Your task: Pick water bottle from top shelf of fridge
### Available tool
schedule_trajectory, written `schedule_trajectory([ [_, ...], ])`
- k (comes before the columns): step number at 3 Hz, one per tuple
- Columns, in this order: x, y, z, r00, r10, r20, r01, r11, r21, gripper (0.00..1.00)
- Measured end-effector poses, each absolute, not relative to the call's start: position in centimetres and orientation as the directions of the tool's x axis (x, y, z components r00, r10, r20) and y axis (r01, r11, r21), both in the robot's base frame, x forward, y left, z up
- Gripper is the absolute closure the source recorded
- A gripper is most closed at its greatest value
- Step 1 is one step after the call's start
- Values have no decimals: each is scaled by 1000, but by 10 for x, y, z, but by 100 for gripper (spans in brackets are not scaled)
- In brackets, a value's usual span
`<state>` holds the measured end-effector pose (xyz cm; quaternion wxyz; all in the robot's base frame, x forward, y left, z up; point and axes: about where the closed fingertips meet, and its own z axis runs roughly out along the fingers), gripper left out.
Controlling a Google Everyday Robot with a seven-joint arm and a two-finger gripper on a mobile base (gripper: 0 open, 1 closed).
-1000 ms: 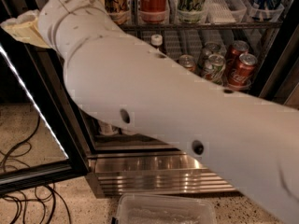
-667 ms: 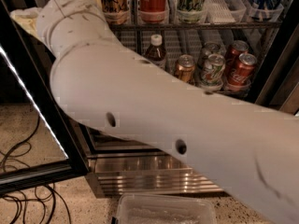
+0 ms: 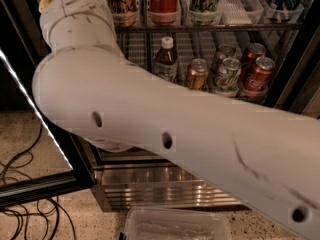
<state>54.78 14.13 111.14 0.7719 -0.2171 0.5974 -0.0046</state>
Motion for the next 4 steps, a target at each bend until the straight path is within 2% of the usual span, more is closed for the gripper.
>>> schedule_trajectory([
  [3, 583, 154, 1130, 330, -245, -912, -219, 920, -326, 35],
  [4, 586, 156, 1133, 326, -239, -915, -226, 920, -321, 36],
])
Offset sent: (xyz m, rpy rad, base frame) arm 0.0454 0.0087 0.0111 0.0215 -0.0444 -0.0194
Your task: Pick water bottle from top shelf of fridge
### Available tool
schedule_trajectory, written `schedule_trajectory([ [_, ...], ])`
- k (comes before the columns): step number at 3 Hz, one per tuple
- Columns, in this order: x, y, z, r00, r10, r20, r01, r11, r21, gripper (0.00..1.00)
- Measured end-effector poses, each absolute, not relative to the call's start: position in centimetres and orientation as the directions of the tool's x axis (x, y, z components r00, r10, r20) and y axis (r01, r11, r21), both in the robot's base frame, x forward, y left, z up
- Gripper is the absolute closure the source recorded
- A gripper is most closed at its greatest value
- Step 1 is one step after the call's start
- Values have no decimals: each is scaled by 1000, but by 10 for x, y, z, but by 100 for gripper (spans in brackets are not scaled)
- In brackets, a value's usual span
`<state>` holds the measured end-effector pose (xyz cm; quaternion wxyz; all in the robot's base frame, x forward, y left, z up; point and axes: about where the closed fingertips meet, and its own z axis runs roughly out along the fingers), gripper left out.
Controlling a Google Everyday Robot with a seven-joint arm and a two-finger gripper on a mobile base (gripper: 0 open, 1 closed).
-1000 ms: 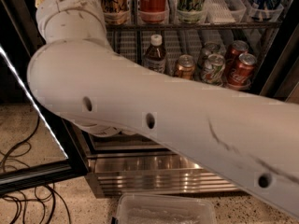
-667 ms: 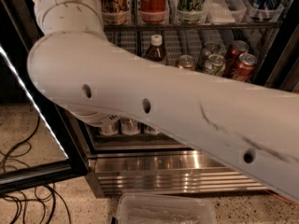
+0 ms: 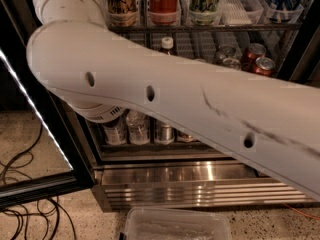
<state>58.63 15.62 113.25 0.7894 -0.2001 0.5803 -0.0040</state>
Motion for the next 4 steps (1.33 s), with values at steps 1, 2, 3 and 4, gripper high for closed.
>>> schedule_trajectory([
  [1, 590, 164, 1129, 306, -220, -926, -251, 920, -302, 35],
  [2, 593, 173, 1122, 279, -196, -940, -281, 919, -275, 34],
  [3, 596, 180, 1109, 249, -168, -954, -302, 922, -241, 33],
  [4, 601, 180, 1101, 236, -164, -958, -297, 926, -232, 26],
])
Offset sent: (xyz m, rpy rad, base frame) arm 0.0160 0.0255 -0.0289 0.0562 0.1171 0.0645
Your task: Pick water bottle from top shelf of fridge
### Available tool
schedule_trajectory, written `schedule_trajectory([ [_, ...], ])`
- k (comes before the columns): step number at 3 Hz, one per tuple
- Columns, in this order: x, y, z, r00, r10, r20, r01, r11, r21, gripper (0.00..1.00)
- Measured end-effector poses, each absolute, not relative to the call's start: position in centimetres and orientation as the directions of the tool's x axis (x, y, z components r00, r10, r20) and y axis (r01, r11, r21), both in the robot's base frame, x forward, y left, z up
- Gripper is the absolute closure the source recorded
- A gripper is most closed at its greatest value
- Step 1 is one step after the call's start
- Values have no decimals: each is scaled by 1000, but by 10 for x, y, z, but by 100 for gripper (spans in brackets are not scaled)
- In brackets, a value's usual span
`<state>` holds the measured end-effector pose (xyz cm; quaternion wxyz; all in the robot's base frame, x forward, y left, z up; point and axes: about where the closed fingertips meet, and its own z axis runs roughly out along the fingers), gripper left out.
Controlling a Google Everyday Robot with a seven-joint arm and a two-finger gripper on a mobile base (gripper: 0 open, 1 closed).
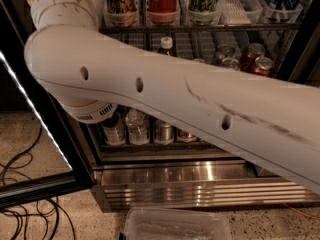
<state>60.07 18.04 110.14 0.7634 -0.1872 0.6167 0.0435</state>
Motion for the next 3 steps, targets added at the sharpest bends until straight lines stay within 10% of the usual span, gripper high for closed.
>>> schedule_trajectory([
  [3, 609, 168, 1095, 215, -210, -954, -225, 940, -258, 35],
])
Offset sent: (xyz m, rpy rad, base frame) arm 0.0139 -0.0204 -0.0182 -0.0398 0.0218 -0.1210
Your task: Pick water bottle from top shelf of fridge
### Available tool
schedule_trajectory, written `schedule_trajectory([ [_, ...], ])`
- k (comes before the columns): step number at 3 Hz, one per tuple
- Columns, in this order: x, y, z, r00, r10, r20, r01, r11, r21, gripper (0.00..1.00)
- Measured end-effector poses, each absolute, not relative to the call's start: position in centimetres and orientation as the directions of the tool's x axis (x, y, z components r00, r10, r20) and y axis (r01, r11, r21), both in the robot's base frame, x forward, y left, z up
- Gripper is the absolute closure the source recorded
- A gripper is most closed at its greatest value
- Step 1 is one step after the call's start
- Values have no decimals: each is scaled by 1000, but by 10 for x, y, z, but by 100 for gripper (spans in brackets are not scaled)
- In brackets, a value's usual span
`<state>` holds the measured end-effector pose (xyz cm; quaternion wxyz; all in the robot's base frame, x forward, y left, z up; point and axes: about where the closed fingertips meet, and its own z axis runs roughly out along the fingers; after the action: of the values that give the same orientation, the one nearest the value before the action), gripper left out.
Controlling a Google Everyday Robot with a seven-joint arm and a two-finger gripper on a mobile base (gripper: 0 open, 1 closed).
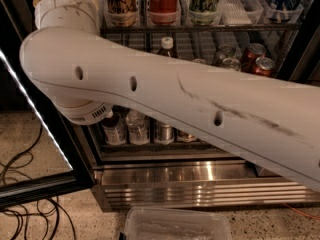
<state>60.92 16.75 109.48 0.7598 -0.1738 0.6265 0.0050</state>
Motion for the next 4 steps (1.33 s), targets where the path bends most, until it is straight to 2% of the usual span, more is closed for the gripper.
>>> schedule_trajectory([
  [4, 633, 147, 1088, 178, -267, -947, -126, 948, -291, 35],
])
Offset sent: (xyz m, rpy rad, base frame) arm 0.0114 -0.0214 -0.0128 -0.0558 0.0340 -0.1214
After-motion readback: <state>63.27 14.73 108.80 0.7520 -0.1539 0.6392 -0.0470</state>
